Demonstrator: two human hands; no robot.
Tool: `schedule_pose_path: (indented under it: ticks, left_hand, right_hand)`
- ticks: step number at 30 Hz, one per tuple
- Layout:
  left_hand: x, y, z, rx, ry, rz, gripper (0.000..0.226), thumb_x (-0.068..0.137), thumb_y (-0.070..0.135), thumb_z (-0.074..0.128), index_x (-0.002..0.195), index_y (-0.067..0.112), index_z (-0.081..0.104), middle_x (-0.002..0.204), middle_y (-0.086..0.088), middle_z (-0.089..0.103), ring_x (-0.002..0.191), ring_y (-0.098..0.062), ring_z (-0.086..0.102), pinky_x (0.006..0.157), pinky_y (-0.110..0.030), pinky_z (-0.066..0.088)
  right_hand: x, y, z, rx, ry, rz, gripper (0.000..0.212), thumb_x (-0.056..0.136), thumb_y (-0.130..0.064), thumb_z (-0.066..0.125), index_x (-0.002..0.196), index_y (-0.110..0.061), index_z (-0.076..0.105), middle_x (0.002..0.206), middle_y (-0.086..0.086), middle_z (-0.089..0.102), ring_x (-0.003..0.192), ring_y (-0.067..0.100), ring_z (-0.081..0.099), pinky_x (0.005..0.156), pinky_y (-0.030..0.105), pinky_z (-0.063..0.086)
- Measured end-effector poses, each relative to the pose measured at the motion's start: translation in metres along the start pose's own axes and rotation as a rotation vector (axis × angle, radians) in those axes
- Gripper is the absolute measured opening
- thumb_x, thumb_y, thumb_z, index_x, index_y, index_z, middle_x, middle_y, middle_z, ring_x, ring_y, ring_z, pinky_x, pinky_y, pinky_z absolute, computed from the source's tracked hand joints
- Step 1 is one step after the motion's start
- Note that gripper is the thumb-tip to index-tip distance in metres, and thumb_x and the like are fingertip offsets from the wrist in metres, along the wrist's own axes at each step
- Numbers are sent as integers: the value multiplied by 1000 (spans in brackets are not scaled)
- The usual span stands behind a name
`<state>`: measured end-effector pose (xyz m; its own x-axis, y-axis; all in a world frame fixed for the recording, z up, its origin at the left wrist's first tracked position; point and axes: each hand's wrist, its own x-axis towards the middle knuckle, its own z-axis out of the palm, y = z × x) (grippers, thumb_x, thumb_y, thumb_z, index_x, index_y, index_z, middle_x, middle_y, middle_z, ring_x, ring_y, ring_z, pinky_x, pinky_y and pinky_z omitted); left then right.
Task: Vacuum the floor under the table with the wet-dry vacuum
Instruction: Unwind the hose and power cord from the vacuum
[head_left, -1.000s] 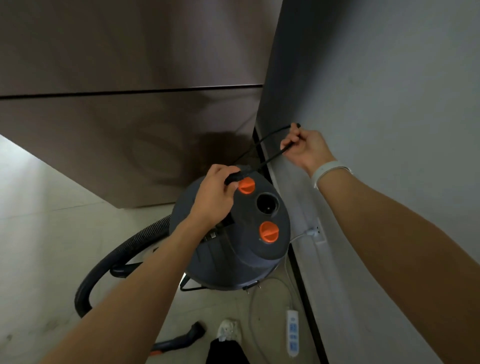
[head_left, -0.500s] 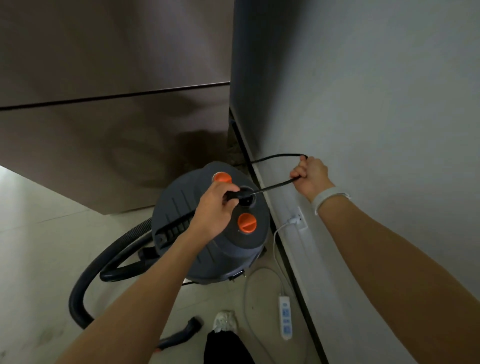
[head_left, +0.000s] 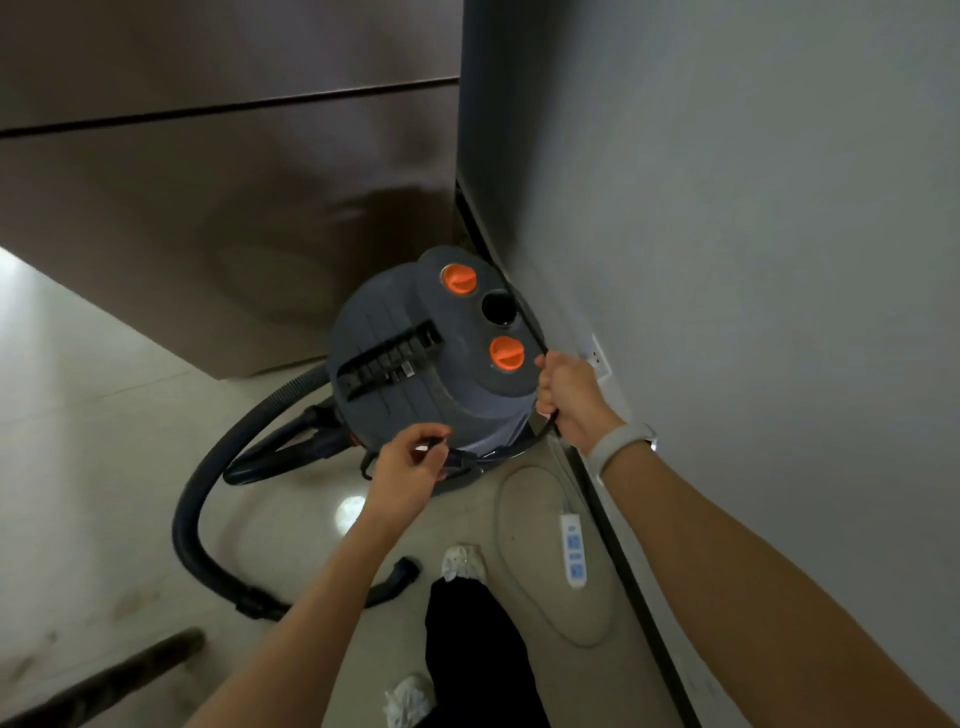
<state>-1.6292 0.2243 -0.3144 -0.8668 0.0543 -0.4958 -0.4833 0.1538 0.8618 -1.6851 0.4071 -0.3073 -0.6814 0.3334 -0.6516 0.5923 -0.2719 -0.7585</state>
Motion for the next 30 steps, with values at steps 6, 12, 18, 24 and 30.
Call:
schedule_pose_path:
  ticks: [6, 12, 18, 24, 30]
  left_hand:
    - [-31, -13, -40, 12, -20, -31, 19, 92, -1, 53, 95, 17, 60, 91, -5, 61, 84, -16, 59, 76, -26, 52]
    - [2, -5, -35, 138, -47, -10, 21, 89, -3, 55, 97, 16, 60, 99, -9, 61, 93, -19, 58, 88, -34, 49]
    - [100, 45, -9, 286, 53, 124, 21, 89, 0, 54, 103, 14, 62, 106, -3, 62, 95, -13, 57, 91, -27, 46]
    - [211, 96, 11, 279, 190, 126, 18, 94, 8, 49, 92, 19, 63, 92, -3, 65, 95, -24, 62, 87, -35, 47]
    - [281, 142, 42, 172, -57, -190, 34, 100, 34, 40, 98, 10, 64, 82, 2, 66, 70, -7, 56, 59, -17, 38]
  right_hand:
    - [-28, 17, 11, 22, -12, 13, 30, 99, -6, 25, 73, -13, 39, 34, -10, 28, 29, 2, 21, 33, 16, 20]
    - [-1, 6, 5, -31, -36, 2, 23, 98, -7, 35, 79, -13, 47, 34, -7, 32, 28, 7, 29, 36, 19, 25]
    - [75, -53, 19, -165, -135, -243, 24, 102, -7, 34, 92, -15, 55, 48, -3, 41, 34, 6, 36, 39, 18, 35]
    - [146, -100, 24, -125, -309, -179, 24, 100, -8, 39, 117, -5, 56, 57, -2, 42, 41, 6, 36, 45, 18, 33]
    - [174, -135, 22, -540, -565, -222, 28, 96, -11, 51, 121, -4, 61, 54, -6, 51, 43, 3, 43, 53, 13, 42]
